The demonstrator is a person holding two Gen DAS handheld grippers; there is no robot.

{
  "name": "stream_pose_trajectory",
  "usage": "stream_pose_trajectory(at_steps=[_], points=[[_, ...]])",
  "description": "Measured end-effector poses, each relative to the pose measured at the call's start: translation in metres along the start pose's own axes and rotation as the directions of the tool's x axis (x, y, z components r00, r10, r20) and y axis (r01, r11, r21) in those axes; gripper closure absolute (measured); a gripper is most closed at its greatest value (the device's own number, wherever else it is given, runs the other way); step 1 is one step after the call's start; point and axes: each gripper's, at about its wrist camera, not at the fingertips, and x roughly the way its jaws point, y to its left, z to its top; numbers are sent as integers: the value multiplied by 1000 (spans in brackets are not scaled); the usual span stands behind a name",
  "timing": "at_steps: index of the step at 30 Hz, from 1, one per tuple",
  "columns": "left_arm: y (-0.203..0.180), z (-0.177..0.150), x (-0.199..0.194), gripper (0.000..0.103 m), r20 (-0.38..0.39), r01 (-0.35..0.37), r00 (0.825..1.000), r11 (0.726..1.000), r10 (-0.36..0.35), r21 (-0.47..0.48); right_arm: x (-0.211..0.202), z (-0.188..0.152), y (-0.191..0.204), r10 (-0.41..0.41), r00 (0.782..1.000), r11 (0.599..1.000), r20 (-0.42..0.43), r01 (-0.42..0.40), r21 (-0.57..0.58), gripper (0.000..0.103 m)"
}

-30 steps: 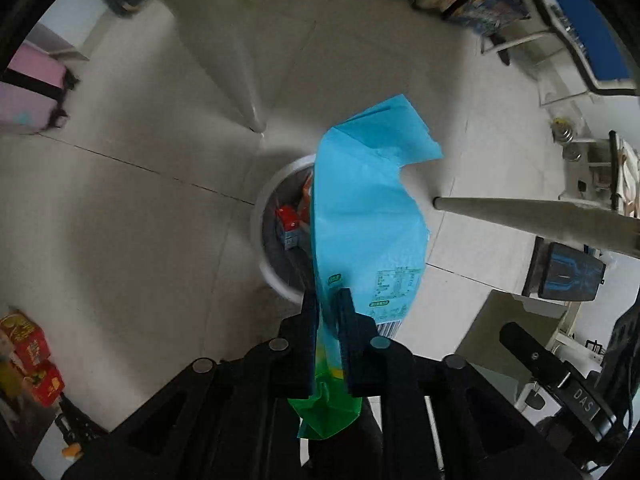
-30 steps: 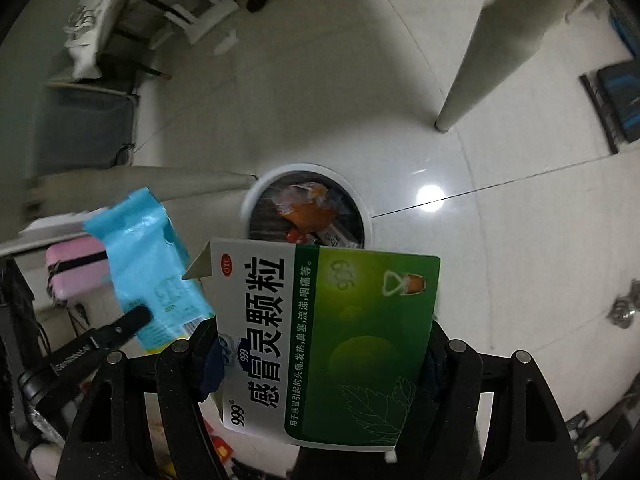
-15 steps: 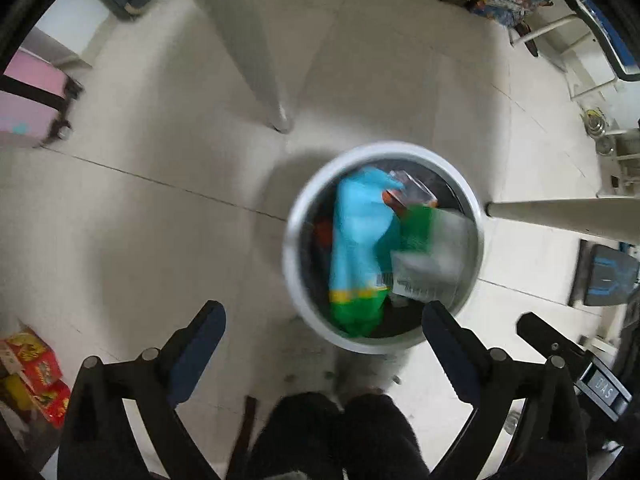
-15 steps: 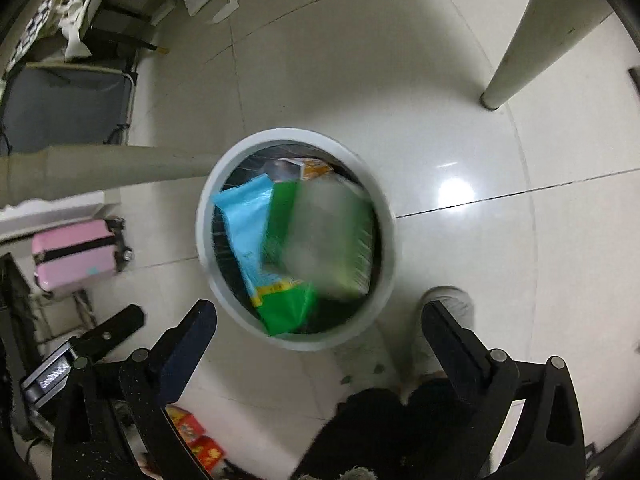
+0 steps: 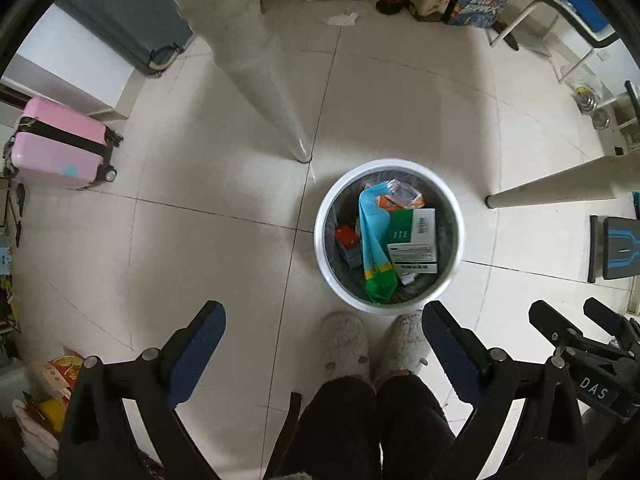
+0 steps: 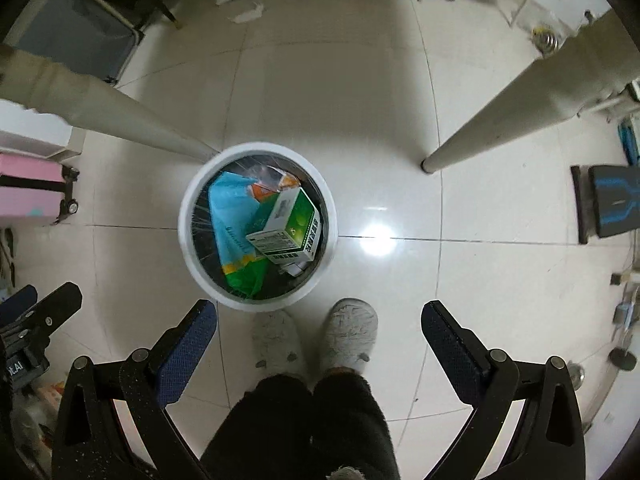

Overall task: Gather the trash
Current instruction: 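Carry wrapper and green box to the bin and release both, then move both open tools back toward the table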

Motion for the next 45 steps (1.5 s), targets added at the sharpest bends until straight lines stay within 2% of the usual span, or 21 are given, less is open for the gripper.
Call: stream_pose_trajectory(at_steps=[9,21,25,29,31,35,38,42,45], points=[[6,-9,-87,2,40,27,999,1000,-28,13,-118,-10,2,5,997,999,71,-3,-33,0],[15,-22,-231,2,120,58,991,997,-65,56,-294,-39,14,47,990,997,130,-38,-72,0],[16,-17,-270,3,159,50,985,996,-61,69,-350,-39,18,74,985,997,157,-68,-47,0],[15,7,-305,3,239,40,970,997,-53,60,-396,-24,19,124,971,992,203,-127,-2,0],[13,21,-313,2,265,34,963,998,-46,51,-410,-7,16,145,964,987,224,-155,28,0],[2,67,-325,2,332,-18,943,999,6,33,-425,51,-1,168,952,976,255,-198,96,0],[-8,112,-327,0,341,-34,940,999,27,14,-425,102,-19,146,955,978,259,-178,108,0],[-34,176,-319,0,326,-55,944,998,57,-17,-418,195,-58,83,962,986,260,-116,116,0],[-62,233,-301,0,309,-110,944,993,116,-38,-395,287,-89,21,970,996,242,-42,80,0]])
